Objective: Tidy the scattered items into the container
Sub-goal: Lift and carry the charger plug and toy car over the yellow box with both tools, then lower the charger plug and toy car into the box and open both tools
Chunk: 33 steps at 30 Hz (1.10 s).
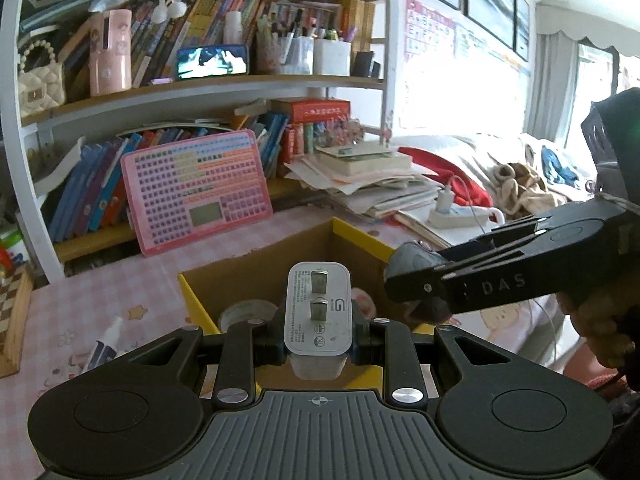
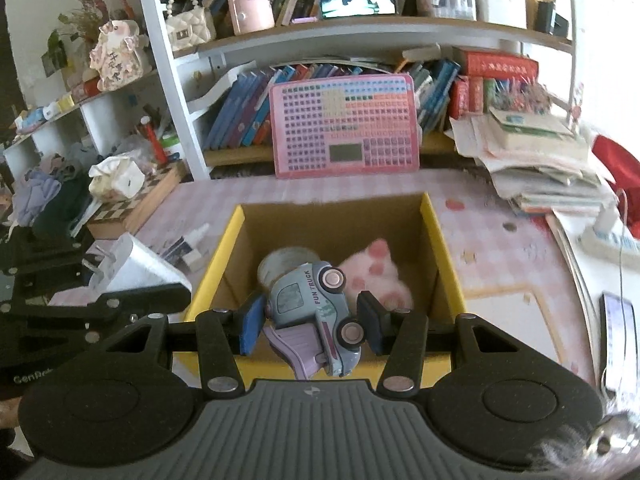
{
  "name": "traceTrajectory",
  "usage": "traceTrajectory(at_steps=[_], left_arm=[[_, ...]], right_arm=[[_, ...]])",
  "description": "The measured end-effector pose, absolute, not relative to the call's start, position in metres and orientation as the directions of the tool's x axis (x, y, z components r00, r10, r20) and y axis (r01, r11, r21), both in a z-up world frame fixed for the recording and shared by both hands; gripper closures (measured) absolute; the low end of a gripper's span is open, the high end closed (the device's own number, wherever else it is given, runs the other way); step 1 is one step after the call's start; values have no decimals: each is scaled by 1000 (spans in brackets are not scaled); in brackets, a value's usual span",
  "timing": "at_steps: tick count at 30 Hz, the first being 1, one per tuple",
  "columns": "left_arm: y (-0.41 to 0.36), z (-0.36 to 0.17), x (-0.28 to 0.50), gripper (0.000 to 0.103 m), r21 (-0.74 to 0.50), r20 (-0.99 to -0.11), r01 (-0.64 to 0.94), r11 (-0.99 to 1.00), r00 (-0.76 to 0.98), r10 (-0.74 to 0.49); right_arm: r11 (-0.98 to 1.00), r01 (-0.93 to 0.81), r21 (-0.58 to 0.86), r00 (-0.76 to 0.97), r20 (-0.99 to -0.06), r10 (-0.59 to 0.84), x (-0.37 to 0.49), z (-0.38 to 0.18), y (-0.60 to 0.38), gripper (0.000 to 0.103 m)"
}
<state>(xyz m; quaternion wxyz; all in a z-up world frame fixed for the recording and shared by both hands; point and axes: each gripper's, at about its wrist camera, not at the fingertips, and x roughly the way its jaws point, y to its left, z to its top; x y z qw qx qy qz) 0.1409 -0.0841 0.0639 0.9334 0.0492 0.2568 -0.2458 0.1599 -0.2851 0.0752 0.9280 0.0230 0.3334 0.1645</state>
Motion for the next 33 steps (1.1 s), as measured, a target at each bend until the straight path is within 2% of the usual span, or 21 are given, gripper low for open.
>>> traceTrajectory(at_steps=[7,21,33], left_arm=[[-104,51,168,78,-34,-561,465,885,724,-401],[-137,0,219,78,62,-733,457,887,624,-270],[-145,-17,234,78,67,-780,450,891,580,-234]], right_arm=[[926,-343,157,684,-634,361,197,62,-294,55],[838,-542,61,479,-798,367,261,-5,-293,55],[775,-627,84,359,-851,383,279,-25,-279,55]])
